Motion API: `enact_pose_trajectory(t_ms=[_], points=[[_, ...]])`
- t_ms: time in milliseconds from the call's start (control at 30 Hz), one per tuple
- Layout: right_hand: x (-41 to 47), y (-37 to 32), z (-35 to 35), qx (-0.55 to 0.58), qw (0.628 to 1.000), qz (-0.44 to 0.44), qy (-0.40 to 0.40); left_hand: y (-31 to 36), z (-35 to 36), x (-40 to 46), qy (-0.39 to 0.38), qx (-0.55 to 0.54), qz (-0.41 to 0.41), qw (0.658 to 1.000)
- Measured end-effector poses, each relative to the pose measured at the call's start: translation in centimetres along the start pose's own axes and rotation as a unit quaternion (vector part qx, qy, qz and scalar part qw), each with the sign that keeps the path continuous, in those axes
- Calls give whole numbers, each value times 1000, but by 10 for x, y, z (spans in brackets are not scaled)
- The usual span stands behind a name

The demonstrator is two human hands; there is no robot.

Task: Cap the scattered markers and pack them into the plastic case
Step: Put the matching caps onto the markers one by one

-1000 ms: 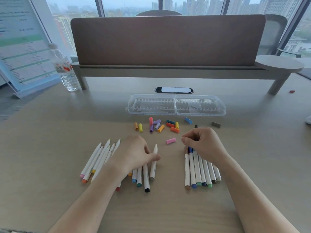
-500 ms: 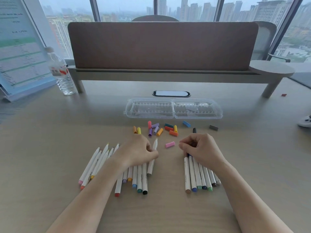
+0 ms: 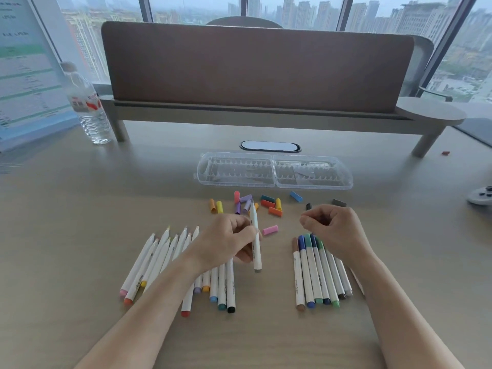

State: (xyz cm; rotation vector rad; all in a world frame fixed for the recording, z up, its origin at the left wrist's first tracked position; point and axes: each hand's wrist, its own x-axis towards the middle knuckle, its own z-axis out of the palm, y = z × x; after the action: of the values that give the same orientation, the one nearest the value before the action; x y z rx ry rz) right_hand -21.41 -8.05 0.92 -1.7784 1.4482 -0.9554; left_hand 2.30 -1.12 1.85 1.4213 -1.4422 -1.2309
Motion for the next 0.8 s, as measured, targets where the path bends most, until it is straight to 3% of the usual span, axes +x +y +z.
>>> enact_pose_trajectory(t_ms=[233,367,600,800], points=[[-3,5,-9,7,1000,23,3,6,19,9,-36,-76,-19,996],[-2,13,-18,29,996,79,-18,14,33,24,-49,-69,-33,996],[15,31,-44,137,982,113,67,41,75,59,-19,-74,-39,996],[49,63,-53,-43,981,105,155,33,87,71,-29,-106,-47,993]])
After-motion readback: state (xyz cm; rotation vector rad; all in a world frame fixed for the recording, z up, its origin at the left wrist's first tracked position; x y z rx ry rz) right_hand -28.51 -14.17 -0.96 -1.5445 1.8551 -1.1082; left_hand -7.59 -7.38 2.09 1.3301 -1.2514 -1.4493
